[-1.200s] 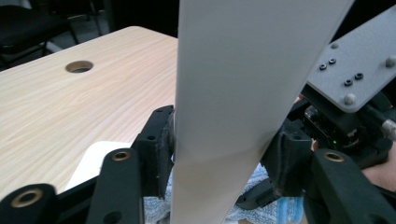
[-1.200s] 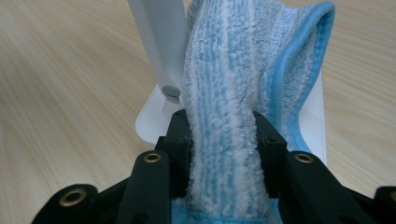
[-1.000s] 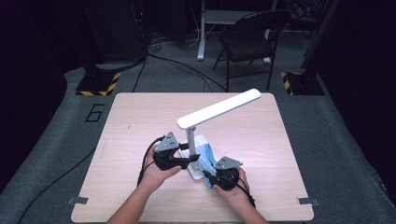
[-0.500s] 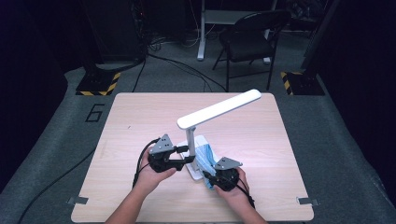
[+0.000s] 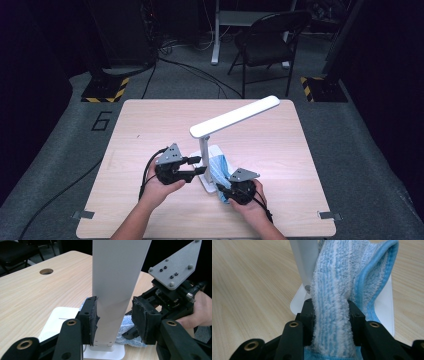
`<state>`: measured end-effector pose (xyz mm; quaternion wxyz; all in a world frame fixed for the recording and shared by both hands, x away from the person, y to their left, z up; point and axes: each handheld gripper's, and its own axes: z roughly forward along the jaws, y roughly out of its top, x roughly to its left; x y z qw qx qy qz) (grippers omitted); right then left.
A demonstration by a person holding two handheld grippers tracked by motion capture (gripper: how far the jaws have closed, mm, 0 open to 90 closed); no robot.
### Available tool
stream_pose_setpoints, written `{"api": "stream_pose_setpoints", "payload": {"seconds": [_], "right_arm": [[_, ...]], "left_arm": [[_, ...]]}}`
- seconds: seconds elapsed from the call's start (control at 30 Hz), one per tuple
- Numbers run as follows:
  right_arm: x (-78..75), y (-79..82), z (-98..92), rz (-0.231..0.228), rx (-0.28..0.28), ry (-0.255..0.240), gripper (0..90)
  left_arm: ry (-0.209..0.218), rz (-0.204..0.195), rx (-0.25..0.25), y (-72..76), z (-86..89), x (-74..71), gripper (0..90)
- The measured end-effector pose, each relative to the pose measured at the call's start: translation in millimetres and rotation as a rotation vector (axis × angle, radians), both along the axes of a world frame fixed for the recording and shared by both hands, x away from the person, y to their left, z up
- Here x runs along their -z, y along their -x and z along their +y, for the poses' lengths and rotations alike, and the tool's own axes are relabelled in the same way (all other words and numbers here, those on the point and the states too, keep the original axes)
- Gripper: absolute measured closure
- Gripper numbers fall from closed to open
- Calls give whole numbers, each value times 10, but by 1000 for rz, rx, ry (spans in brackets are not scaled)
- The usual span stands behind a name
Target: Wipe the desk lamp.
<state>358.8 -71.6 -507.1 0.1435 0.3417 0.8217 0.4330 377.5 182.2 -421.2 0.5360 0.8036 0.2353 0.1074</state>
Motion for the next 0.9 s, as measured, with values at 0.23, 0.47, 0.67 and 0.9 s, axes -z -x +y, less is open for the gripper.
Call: {"api": "stream_pose_setpoints", "payload": {"seconds": [0.23,0.47,0.67,0.9], "right_arm": [[-12,9,10,11,-9,-21,653],[-46,18,17,15,-18,-25,659],[-105,21,27,2,-36,-35,662],[-130,25,62,2,-41,-40,662]], "left_arm": [[-14,-2,-4,0,-11,9,572],[-21,-6,0,-3,-7,8,583],[-15,-1,-3,5,-8,8,587],[-27,-3,0,-3,10,0,586]]}}
